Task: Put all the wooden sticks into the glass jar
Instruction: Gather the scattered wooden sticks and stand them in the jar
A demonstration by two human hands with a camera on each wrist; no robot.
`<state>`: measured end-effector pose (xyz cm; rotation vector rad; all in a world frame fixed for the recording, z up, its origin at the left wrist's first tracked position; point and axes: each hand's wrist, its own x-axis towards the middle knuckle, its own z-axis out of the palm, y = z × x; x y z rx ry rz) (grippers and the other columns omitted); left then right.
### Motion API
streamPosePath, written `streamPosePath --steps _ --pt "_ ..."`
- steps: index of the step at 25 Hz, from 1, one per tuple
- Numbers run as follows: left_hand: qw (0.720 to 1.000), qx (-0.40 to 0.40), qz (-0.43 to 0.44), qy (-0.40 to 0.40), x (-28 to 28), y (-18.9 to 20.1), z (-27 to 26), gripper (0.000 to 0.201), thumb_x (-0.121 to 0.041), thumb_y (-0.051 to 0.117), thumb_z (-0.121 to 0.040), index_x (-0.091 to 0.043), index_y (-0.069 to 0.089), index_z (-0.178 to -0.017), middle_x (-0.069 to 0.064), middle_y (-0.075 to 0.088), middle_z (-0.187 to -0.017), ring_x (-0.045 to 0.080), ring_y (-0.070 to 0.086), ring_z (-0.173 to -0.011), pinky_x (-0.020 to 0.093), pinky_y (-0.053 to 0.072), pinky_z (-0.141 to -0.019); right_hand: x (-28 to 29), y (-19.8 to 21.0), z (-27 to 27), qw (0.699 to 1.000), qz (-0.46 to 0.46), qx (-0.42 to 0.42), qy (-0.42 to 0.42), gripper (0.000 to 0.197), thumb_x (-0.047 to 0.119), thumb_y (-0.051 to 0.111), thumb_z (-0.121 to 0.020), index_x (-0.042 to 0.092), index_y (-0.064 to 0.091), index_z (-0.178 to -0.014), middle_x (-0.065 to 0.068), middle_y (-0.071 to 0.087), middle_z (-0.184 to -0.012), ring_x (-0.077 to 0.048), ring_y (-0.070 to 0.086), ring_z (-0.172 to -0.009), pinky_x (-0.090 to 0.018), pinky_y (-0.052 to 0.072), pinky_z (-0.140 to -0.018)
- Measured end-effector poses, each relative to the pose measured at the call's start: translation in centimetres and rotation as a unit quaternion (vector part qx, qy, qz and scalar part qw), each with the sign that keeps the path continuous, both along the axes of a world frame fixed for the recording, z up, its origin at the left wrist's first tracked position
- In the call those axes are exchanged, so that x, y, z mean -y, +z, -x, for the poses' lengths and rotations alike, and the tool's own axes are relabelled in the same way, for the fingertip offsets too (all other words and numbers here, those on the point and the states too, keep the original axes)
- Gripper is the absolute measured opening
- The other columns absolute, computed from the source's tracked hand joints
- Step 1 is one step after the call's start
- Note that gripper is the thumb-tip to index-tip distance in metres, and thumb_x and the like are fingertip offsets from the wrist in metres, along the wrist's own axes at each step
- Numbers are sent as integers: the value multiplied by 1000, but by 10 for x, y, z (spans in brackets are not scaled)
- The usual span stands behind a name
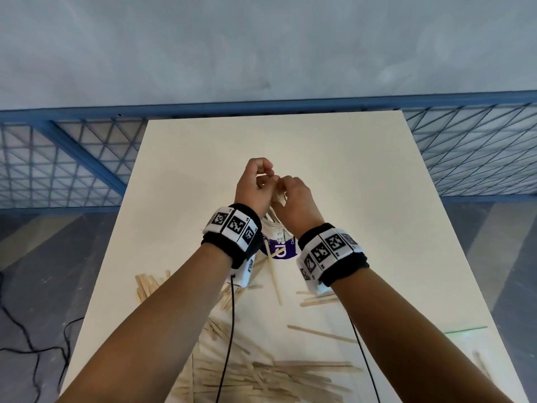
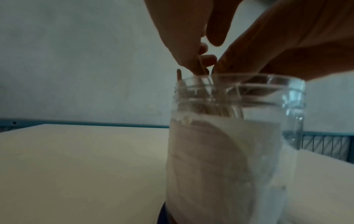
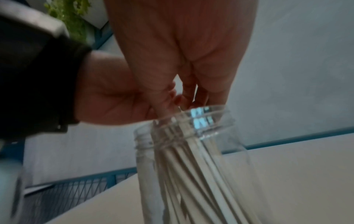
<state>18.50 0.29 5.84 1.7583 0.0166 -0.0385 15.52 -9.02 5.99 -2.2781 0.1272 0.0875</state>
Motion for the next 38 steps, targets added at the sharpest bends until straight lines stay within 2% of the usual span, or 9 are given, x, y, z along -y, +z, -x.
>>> streamPosePath --steps 8,11,15,19,22,26,29,33,38 --pt "996 43 -36 70 -23 -5 23 17 1 54 -85 -8 62 -96 -5 59 -86 -12 56 -67 7 48 -71 22 -14 62 995 -35 80 -52 34 3 60 -79 5 54 -113 -11 55 -111 -12 47 -91 -17 35 -81" --pt "996 14 -37 79 -41 -13 55 17 0 53 -86 -16 60 -89 -10 59 -82 -4 54 -64 29 51 -75 20 -34 95 1000 -11 10 -15 28 6 60 -81 5 57 -108 -12 57 -110 -21 53 -94 -25 42 -84" --pt "985 -105 -140 2 -61 -25 120 14 -6 54 -87 -14 64 -91 -2 59 -88 9 53 -67 15 42 -64 12 -53 142 990 31 -95 95 26 9 58 -82 6 58 -108 -13 58 -112 -30 54 -103 -39 46 -90" --pt "942 -196 -244 -124 -78 -41 177 18 -8 58 -85 -10 65 -101 -2 59 -93 14 53 -84 13 39 -64 9 -60 180 965 83 -165 185 27 16 56 -84 10 56 -110 -10 56 -113 -26 53 -107 -38 45 -90" --pt "906 -210 -323 -177 -88 -44 211 21 -13 64 -81 -14 64 -102 -1 58 -101 14 53 -89 20 41 -78 9 -62 208 939 145 -190 249 32 26 59 -83 15 53 -112 -6 53 -116 -25 49 -112 -39 45 -91" --pt "783 -190 -521 -282 -104 -43 239 42 -41 70 -72 -29 57 -111 -3 53 -121 19 51 -112 34 43 -96 5 -65 233 910 218 -197 293 64 42 72 -70 16 45 -121 -5 45 -125 -27 41 -116 -40 42 -94" --pt "708 -188 -599 -323 -111 -49 248 61 -36 72 -71 -27 44 -125 0 44 -134 24 44 -122 39 39 -100 -4 -71 242 887 280 -195 312 81 45 78 -61 14 40 -125 -5 41 -128 -28 39 -117 -42 42 -95" --pt "759 -146 -549 -317 -117 -64 250 46 -10 61 -81 -20 47 -124 3 47 -132 23 47 -119 33 40 -98 -9 -76 242 886 290 -203 300 67 30 74 -72 11 38 -125 -8 40 -129 -30 40 -117 -42 40 -93" --pt "801 -129 -490 -318 -112 -73 238 35 -11 52 -88 -14 53 -122 8 54 -126 26 49 -117 36 41 -100 -7 -75 236 902 274 -204 264 35 10 50 -89 7 43 -123 -14 48 -125 -32 43 -117 -41 38 -94"
